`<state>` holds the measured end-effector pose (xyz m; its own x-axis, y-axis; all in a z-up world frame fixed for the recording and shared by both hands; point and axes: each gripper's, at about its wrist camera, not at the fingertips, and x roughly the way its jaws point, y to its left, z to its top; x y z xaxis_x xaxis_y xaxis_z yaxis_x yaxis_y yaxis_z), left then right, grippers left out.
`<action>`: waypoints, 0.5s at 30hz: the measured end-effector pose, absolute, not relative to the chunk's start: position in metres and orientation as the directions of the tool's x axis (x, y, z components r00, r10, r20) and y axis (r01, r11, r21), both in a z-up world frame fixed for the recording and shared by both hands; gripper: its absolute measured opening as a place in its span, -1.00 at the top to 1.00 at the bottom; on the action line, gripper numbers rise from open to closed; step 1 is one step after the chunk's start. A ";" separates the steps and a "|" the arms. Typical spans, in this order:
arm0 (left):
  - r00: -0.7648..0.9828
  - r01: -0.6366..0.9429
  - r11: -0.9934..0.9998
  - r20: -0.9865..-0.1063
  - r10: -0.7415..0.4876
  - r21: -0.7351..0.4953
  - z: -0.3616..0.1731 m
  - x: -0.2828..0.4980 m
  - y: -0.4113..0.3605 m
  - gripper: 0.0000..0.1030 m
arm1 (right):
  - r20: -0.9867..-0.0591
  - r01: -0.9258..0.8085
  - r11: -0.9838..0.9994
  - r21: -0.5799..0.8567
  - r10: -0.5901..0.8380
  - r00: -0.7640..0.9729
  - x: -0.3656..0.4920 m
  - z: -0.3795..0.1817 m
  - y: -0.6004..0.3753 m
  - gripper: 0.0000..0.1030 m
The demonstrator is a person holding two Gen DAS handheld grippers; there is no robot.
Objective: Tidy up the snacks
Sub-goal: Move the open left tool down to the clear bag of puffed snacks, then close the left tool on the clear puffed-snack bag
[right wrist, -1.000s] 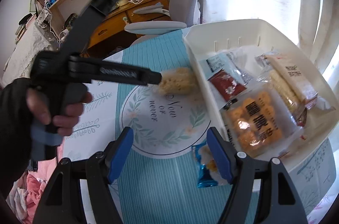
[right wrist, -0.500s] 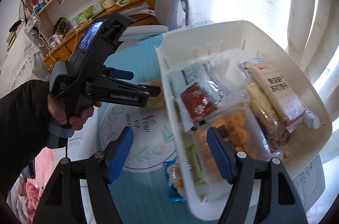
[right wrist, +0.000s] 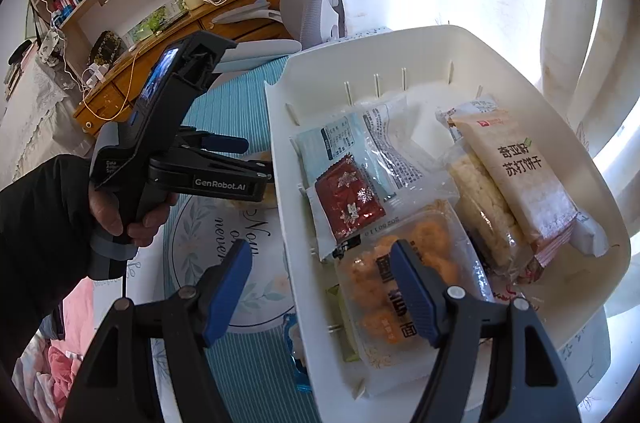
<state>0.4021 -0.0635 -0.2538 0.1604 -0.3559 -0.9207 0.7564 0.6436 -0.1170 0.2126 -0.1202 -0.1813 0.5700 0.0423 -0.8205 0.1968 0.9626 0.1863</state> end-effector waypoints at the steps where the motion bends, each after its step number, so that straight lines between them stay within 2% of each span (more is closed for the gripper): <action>1: 0.158 0.758 0.641 -0.920 -0.359 -0.120 -0.254 0.403 -0.063 -0.42 | -0.821 0.196 0.963 0.187 0.043 0.570 0.213 -0.182 -0.120 -0.40; 5: 0.154 0.761 0.636 -0.917 -0.368 -0.128 -0.252 0.398 -0.063 -0.26 | -0.820 0.189 0.964 0.187 0.047 0.571 0.213 -0.182 -0.119 -0.40; 15: 0.160 0.739 0.659 -0.914 -0.373 -0.140 -0.248 0.388 -0.059 -0.05 | -0.815 0.191 0.963 0.191 0.047 0.578 0.208 -0.179 -0.118 -0.40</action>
